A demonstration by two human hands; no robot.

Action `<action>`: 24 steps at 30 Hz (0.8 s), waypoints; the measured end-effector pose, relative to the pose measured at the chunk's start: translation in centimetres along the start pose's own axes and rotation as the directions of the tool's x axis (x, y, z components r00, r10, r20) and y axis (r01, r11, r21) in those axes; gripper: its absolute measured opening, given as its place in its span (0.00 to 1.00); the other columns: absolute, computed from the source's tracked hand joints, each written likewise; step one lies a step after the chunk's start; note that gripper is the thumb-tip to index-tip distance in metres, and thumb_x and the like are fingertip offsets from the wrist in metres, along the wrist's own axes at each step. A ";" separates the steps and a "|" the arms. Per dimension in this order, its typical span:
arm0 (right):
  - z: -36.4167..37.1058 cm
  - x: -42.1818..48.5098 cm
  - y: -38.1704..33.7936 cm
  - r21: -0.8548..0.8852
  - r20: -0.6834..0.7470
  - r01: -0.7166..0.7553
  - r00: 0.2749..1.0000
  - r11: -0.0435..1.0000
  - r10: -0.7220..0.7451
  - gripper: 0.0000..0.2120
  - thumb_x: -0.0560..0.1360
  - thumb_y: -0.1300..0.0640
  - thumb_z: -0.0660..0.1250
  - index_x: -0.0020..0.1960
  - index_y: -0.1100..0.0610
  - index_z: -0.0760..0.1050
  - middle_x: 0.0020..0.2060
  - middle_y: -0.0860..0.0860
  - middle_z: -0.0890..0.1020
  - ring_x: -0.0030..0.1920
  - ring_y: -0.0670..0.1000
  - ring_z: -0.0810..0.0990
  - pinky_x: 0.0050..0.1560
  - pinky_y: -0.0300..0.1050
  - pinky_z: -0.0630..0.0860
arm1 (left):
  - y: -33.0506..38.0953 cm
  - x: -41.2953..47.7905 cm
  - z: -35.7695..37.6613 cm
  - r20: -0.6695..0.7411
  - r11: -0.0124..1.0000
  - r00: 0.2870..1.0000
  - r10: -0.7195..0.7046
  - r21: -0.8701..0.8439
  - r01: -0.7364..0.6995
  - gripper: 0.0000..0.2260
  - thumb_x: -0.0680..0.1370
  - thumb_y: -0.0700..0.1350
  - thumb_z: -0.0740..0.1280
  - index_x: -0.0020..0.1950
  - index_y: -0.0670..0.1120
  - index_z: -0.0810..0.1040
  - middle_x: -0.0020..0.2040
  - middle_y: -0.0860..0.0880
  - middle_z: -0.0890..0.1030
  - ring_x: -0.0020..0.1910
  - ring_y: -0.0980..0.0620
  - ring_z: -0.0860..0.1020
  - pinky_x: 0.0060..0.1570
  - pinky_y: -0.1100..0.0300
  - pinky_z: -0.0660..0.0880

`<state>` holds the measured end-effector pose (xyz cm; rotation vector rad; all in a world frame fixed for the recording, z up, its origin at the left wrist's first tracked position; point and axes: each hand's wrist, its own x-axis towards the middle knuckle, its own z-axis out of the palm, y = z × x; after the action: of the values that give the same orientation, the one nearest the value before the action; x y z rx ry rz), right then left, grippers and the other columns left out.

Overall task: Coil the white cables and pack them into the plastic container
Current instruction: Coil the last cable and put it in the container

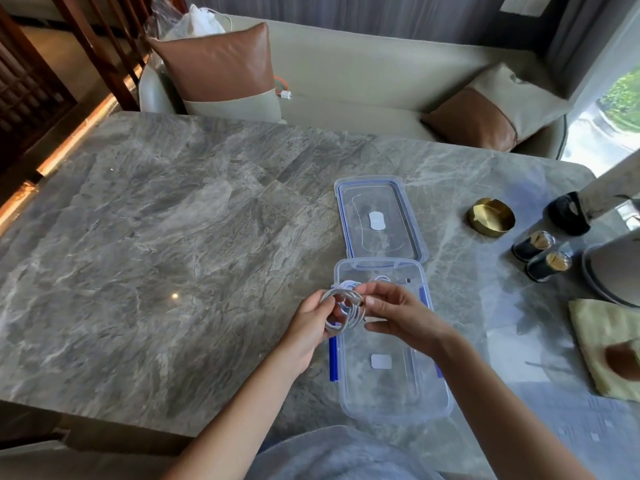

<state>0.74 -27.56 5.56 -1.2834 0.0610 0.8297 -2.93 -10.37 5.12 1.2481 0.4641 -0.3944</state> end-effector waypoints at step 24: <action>-3.6 0.2 4.9 -0.259 -0.394 -0.251 0.909 0.933 0.135 0.08 0.73 0.70 0.62 0.45 0.60 0.77 0.35 0.53 0.79 0.34 0.46 0.77 0.34 0.36 0.79 | -5.1 2.9 -0.7 -0.019 0.758 0.947 0.321 0.605 -0.245 0.13 0.74 0.42 0.67 0.54 0.52 0.66 0.37 0.53 0.72 0.29 0.58 0.70 0.36 0.61 0.70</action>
<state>-0.47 -30.33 0.27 -1.7393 0.3830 0.7756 -3.23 -11.20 -0.74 1.9437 0.2431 -0.2030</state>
